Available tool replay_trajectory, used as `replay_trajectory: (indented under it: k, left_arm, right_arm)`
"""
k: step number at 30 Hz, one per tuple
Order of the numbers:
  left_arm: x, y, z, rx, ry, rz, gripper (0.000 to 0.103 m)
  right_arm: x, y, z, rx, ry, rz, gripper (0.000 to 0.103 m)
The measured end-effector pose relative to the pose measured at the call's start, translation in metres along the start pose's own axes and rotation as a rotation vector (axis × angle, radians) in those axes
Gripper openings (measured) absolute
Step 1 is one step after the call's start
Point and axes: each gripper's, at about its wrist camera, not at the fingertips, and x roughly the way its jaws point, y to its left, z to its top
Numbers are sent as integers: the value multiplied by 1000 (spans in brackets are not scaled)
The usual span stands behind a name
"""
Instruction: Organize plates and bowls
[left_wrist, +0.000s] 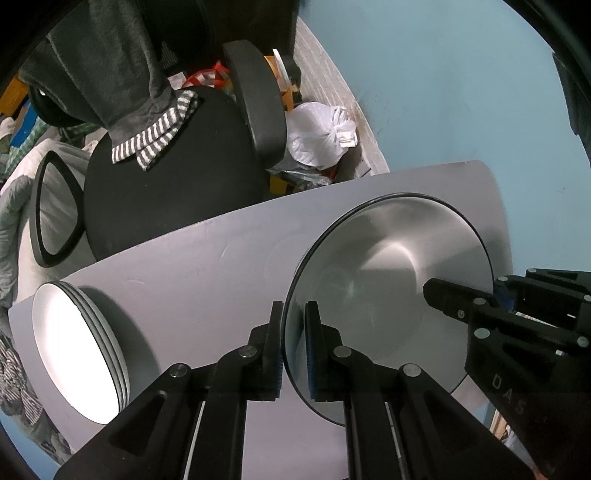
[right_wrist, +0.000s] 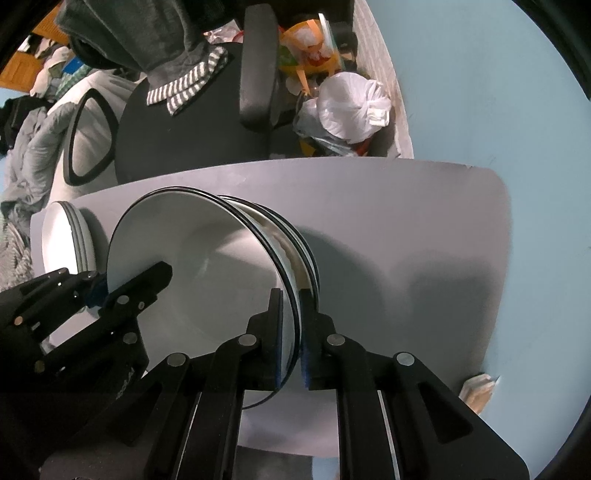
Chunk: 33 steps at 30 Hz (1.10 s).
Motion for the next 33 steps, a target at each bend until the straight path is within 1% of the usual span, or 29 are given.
replay_trajectory:
  k: [3, 5, 11, 16, 20, 30, 32, 33]
  left_arm:
    - [-2, -2, 1, 19, -6, 7, 9]
    - [-3, -2, 2, 27, -13, 14, 11]
    - [-6, 2, 3, 23, -12, 5, 12]
    - [-7, 3, 3, 23, -15, 4, 16]
    - [-8, 7, 2, 7, -12, -19, 17]
    - [-15, 13, 0, -2, -20, -41, 17]
    - [-16, 14, -1, 0, -24, -50, 20]
    - [-17, 15, -1, -1, -26, -59, 23]
  right_arm:
    - [0, 0, 1, 7, 13, 3, 11]
    - [0, -1, 1, 12, 19, 5, 11]
    - [0, -3, 2, 43, 41, 19, 14]
    - [-2, -6, 1, 73, 58, 36, 15]
    - [-4, -7, 1, 80, 59, 38, 17]
    - [-12, -4, -3, 80, 43, 12, 17]
    - [-15, -3, -4, 72, 32, -9, 20]
    - [-16, -2, -3, 68, 28, -13, 25]
